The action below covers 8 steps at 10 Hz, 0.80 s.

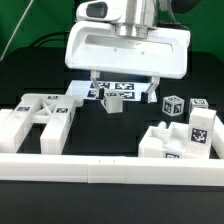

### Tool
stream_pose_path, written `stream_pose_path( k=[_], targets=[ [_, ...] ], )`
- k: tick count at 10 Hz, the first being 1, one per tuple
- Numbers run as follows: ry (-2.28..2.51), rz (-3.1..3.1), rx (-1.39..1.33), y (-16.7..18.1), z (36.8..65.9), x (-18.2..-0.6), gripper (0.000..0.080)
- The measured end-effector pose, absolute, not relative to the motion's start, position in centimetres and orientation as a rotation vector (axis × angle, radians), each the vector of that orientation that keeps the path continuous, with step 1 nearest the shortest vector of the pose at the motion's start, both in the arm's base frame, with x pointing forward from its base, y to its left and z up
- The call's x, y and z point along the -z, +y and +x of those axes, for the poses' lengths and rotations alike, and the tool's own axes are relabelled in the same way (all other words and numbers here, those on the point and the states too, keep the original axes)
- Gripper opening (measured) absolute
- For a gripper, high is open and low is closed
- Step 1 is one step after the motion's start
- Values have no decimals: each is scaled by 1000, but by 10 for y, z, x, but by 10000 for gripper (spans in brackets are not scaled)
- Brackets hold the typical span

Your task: Assemble chair

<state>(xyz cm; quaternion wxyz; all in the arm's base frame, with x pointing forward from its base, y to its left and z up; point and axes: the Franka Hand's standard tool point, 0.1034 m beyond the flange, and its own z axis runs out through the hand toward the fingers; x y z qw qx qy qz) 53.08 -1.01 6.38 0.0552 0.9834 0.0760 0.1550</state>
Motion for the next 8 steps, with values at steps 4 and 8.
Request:
stream_pose_path(
  k=[4,8],
  targets=[
    [210,3008,-409,-9,529,-60,648],
    [209,3080,-11,-25,496,-48,648]
  ],
)
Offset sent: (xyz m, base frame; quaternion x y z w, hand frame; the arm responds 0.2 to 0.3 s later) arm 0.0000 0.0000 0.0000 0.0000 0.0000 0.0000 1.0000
